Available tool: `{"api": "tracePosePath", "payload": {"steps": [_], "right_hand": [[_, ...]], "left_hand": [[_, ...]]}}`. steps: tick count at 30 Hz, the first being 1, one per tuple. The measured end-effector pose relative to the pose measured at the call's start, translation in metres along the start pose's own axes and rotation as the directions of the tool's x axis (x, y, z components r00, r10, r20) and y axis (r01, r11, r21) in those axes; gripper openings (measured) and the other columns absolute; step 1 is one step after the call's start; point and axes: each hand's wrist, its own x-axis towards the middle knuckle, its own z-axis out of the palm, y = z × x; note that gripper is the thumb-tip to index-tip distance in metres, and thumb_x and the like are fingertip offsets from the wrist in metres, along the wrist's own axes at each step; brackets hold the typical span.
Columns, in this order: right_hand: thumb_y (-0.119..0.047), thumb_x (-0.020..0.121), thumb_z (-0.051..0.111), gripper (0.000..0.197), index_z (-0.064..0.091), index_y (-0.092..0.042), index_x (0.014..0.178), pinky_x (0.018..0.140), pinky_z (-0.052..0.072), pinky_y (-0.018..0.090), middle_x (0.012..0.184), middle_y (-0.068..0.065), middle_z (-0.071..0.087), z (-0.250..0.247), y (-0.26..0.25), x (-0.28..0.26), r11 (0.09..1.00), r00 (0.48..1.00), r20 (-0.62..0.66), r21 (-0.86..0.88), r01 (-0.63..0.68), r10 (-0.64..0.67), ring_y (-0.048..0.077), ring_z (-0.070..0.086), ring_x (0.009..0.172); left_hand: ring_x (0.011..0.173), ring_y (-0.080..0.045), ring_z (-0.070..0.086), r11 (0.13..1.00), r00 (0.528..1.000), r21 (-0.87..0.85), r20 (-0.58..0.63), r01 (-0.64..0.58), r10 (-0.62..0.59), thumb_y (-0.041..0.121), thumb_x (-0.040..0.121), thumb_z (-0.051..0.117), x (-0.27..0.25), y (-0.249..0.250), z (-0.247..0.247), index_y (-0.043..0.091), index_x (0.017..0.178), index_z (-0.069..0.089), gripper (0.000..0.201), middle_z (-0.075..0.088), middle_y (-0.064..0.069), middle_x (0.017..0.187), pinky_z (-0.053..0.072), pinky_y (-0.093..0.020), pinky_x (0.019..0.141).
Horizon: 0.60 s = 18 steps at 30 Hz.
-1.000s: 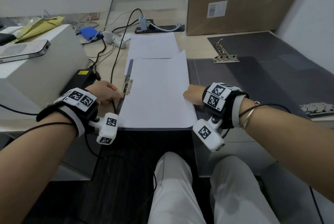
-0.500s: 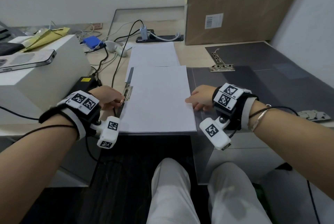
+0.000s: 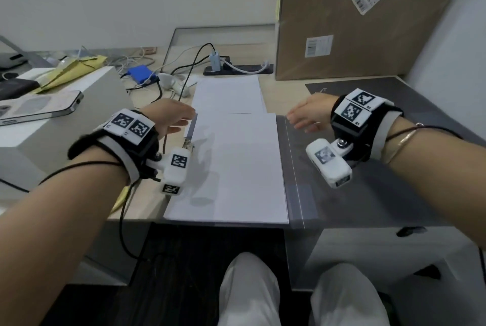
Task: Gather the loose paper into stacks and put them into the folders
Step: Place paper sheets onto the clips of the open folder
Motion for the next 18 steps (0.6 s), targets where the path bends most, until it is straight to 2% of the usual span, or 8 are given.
{"api": "tracePosePath", "payload": {"steps": [3,6,8,10,12,14,16,18], "right_hand": [[-0.011,0.09,0.059,0.027,0.061,-0.002,0.115,0.065,0.049,0.024,0.094,0.005,0.061,0.0,-0.019,0.03,0.999,1.0,-0.01,0.037,-0.006,0.006,0.015,0.058,0.082],[-0.013,0.086,0.063,0.027,0.061,-0.001,0.11,0.084,0.052,0.034,0.105,0.01,0.063,0.006,-0.031,0.068,0.997,0.999,-0.006,0.067,-0.036,0.036,0.021,0.06,0.09],[-0.015,0.084,0.064,0.018,0.058,-0.004,0.097,0.08,0.051,0.034,0.102,0.01,0.059,0.011,-0.037,0.092,0.994,0.997,0.008,0.081,-0.079,0.078,0.022,0.059,0.089],[-0.015,0.085,0.064,0.02,0.055,-0.004,0.099,0.081,0.052,0.035,0.104,0.01,0.058,0.017,-0.046,0.108,0.991,0.994,0.048,0.084,-0.105,0.101,0.024,0.061,0.095],[-0.014,0.088,0.061,0.035,0.052,-0.001,0.119,0.099,0.047,0.042,0.126,0.013,0.058,0.021,-0.05,0.124,0.994,0.995,0.041,0.059,-0.091,0.088,0.028,0.056,0.12],[-0.013,0.09,0.059,0.038,0.05,0.001,0.124,0.105,0.042,0.043,0.136,0.017,0.052,0.025,-0.051,0.138,0.994,0.995,0.038,0.065,-0.093,0.091,0.028,0.051,0.127],[-0.011,0.088,0.059,0.029,0.054,0.003,0.114,0.104,0.044,0.044,0.135,0.018,0.054,0.028,-0.051,0.153,0.989,0.994,0.045,0.108,-0.1,0.095,0.028,0.055,0.123],[-0.009,0.088,0.06,0.009,0.058,-0.002,0.093,0.103,0.044,0.043,0.132,0.018,0.056,0.029,-0.053,0.163,0.984,0.992,0.061,0.128,-0.121,0.114,0.025,0.06,0.113]], "left_hand": [[0.099,-0.016,0.055,0.998,1.0,-0.055,-0.005,-0.002,0.002,0.013,0.093,0.057,0.026,0.014,0.013,0.013,0.104,0.063,0.013,0.061,-0.005,0.11,0.042,-0.027,0.086],[0.103,-0.017,0.054,0.998,1.0,-0.058,0.001,0.019,-0.019,0.015,0.092,0.06,0.053,0.025,0.028,0.007,0.116,0.061,0.026,0.06,-0.005,0.117,0.043,-0.03,0.091],[0.111,-0.02,0.054,0.999,0.999,-0.019,-0.03,0.044,-0.044,0.017,0.089,0.064,0.076,0.029,0.034,0.006,0.123,0.059,0.036,0.058,-0.006,0.126,0.044,-0.033,0.096],[0.12,-0.026,0.053,0.993,0.993,0.062,-0.081,0.096,-0.091,0.022,0.087,0.066,0.096,0.035,0.039,0.003,0.126,0.056,0.044,0.055,-0.01,0.133,0.043,-0.038,0.102],[0.125,-0.031,0.05,0.962,0.99,0.238,-0.088,0.131,-0.113,0.025,0.092,0.06,0.103,0.042,0.043,-0.001,0.129,0.051,0.046,0.051,-0.014,0.138,0.041,-0.038,0.106],[0.129,-0.032,0.046,0.899,0.989,0.413,-0.079,0.144,-0.122,0.026,0.1,0.047,0.11,0.047,0.048,-0.002,0.136,0.045,0.046,0.047,-0.015,0.142,0.035,-0.036,0.108],[0.133,-0.032,0.042,0.846,0.989,0.512,-0.073,0.148,-0.129,0.026,0.102,0.041,0.117,0.051,0.052,-0.003,0.139,0.041,0.047,0.043,-0.017,0.145,0.031,-0.036,0.112],[0.134,-0.032,0.041,0.809,0.988,0.567,-0.077,0.153,-0.133,0.024,0.102,0.04,0.127,0.05,0.053,-0.005,0.138,0.04,0.046,0.042,-0.019,0.145,0.03,-0.038,0.113]]}}
